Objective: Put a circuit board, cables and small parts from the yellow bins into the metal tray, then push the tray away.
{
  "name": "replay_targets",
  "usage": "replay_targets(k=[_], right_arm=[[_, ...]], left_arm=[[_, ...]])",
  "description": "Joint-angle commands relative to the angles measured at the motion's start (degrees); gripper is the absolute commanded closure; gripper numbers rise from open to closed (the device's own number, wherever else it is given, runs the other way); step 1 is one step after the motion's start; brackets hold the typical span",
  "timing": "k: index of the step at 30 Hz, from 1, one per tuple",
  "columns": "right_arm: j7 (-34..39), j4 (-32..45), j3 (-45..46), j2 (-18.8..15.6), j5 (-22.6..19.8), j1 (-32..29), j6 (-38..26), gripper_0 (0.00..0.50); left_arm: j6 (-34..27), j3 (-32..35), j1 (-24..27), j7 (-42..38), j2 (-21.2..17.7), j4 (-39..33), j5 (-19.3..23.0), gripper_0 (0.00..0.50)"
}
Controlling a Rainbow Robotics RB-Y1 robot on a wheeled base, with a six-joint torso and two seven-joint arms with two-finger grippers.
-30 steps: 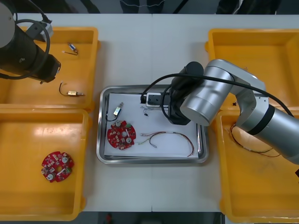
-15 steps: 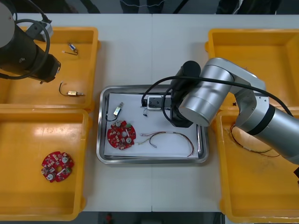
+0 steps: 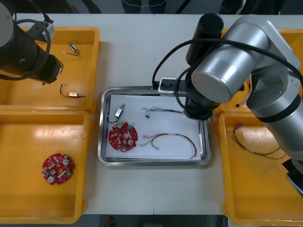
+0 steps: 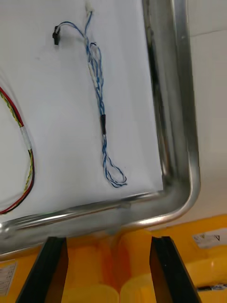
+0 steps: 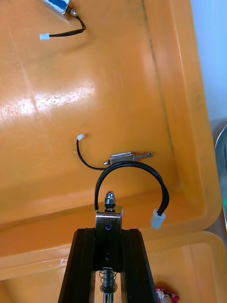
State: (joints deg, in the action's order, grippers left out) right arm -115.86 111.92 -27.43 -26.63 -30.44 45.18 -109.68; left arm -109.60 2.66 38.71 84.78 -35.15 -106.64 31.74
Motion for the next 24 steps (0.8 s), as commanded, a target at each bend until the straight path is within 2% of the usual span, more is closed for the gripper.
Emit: replay_targets(k=[1,10,18,24], right_arm=[[7.14,5.24,6.16,1.32,-0.41,1.92,-0.32,0.000],[22.78,10.25,13.46,0.17,-0.59,0.34,-0.32,0.000],[34.74,12.89,19.34,-4.31,-4.37,-4.32,-0.32,0.000],[40.36,15.35,23.04,-8.00,-4.81,-9.06,-0.32,0.000]], left_arm=[[-0.40,1.12,-0.22,-6.99,1.31,-3.49,0.96,0.500],[-0.40,-7.06,3.56,-17.54,3.51,-5.42,1.13,0.500],[-0.35,-16.20,7.69,-26.24,7.64,-5.33,-0.71,0.500],[4.57,-24.20,8.04,-31.78,9.66,-4.63,-3.26,0.498]])
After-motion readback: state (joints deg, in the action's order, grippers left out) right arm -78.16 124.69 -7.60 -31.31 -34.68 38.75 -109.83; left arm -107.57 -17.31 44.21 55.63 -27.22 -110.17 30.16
